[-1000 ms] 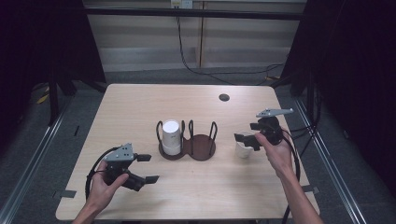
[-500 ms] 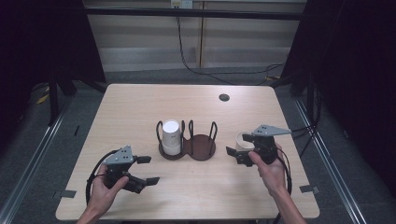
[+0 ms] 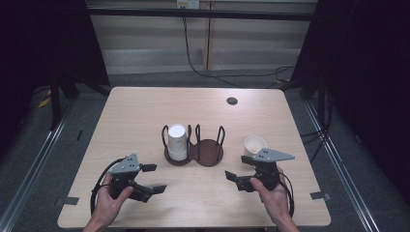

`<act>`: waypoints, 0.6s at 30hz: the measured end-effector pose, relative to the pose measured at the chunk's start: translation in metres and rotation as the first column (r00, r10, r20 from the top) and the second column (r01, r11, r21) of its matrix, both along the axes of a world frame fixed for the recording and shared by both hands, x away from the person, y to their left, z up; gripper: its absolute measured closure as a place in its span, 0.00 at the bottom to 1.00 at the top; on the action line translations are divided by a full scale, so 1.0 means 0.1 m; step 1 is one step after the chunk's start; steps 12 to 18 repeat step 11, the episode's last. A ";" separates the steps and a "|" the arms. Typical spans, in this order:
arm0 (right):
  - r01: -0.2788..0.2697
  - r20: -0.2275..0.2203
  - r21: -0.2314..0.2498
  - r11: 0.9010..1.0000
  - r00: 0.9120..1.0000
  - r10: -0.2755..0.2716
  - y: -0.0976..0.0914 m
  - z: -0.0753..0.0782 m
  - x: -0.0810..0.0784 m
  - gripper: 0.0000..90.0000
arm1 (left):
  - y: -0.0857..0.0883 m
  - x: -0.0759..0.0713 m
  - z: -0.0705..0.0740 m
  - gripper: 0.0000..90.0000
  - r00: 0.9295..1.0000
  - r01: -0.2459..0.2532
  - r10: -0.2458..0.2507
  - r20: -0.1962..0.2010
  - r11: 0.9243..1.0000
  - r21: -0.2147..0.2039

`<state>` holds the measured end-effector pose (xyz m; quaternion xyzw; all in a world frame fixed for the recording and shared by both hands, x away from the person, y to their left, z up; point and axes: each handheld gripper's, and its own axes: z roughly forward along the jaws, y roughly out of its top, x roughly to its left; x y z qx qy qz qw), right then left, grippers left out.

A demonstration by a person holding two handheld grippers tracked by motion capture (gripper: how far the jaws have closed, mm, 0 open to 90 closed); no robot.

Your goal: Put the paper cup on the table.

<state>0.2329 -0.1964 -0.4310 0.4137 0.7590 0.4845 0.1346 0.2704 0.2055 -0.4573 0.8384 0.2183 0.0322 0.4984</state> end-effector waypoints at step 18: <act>-0.010 -0.024 0.006 1.000 1.000 0.010 0.05 -0.30 -0.06 0.17 | -0.07 -0.07 -0.05 0.18 1.000 -0.010 0.010 0.010 1.000 0.010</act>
